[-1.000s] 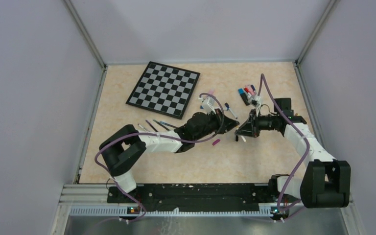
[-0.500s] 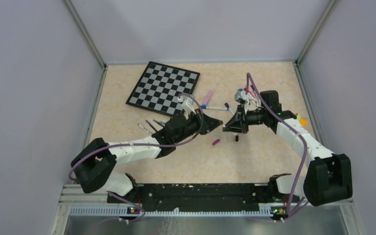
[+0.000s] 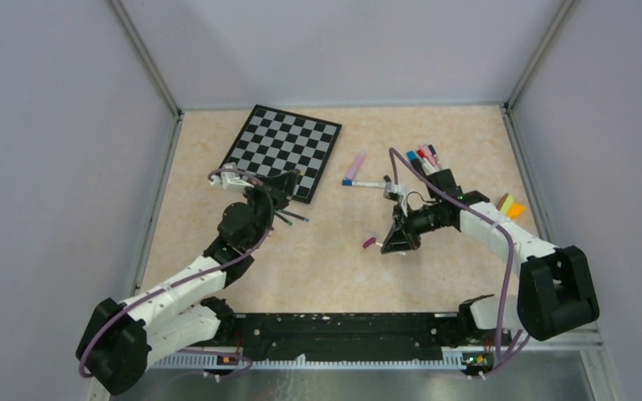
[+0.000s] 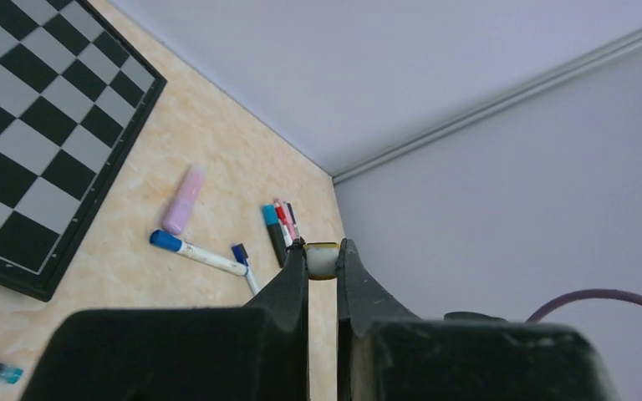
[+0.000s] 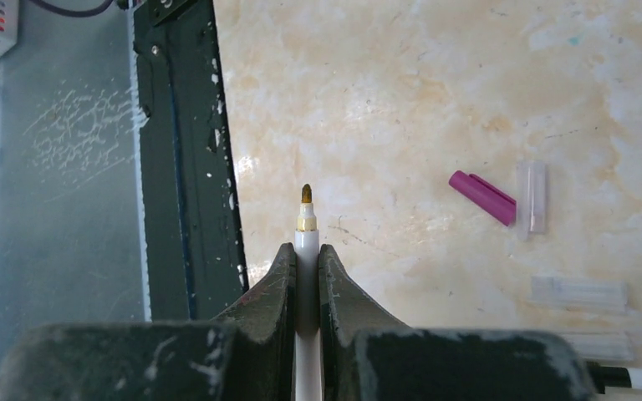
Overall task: Open the pen caps
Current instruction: Open the pen cap from the pen, then place the pen at the center of the board, then place the pen cap at the center of the board.
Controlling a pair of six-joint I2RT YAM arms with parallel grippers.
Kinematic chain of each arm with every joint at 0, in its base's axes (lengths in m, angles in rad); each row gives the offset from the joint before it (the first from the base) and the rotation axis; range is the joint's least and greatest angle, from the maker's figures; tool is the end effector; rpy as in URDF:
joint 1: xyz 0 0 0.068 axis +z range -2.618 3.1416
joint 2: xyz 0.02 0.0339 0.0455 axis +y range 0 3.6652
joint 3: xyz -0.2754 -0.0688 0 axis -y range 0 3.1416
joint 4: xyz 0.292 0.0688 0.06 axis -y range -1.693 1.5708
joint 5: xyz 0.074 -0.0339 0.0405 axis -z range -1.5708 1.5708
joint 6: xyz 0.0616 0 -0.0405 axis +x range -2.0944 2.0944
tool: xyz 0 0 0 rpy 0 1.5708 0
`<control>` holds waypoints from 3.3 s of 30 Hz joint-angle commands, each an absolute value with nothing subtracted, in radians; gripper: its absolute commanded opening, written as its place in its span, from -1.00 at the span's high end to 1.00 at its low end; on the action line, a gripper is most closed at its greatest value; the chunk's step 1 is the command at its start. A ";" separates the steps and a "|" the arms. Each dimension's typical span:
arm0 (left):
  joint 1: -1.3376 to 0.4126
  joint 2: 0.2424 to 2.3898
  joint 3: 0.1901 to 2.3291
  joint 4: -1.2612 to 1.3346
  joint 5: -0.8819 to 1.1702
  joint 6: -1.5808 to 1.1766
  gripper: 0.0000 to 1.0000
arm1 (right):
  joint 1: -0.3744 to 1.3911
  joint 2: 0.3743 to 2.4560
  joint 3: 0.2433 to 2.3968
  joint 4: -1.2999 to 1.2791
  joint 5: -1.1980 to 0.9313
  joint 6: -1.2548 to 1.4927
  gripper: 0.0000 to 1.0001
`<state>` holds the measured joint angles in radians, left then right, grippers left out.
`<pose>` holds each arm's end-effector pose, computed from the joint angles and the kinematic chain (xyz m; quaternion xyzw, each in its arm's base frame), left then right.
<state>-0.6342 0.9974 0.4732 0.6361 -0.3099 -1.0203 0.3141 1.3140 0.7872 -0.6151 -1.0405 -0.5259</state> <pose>0.2409 -0.1539 0.2655 -0.2393 0.6242 -0.4726 0.5743 0.2464 0.1359 0.1893 -0.4423 0.7310 0.4635 0.2350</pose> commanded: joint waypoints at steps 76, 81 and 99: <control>-0.624 0.781 0.426 0.181 0.399 -0.800 0.99 | 0.459 1.306 1.103 -0.621 -0.625 -0.510 0.31; -0.790 0.918 0.508 0.189 0.259 -0.761 0.98 | 0.216 1.083 0.883 -0.503 -0.749 -0.413 0.21; -1.028 1.546 0.961 0.160 0.048 -0.688 0.96 | -0.071 0.996 0.652 -0.259 -0.503 -0.122 0.04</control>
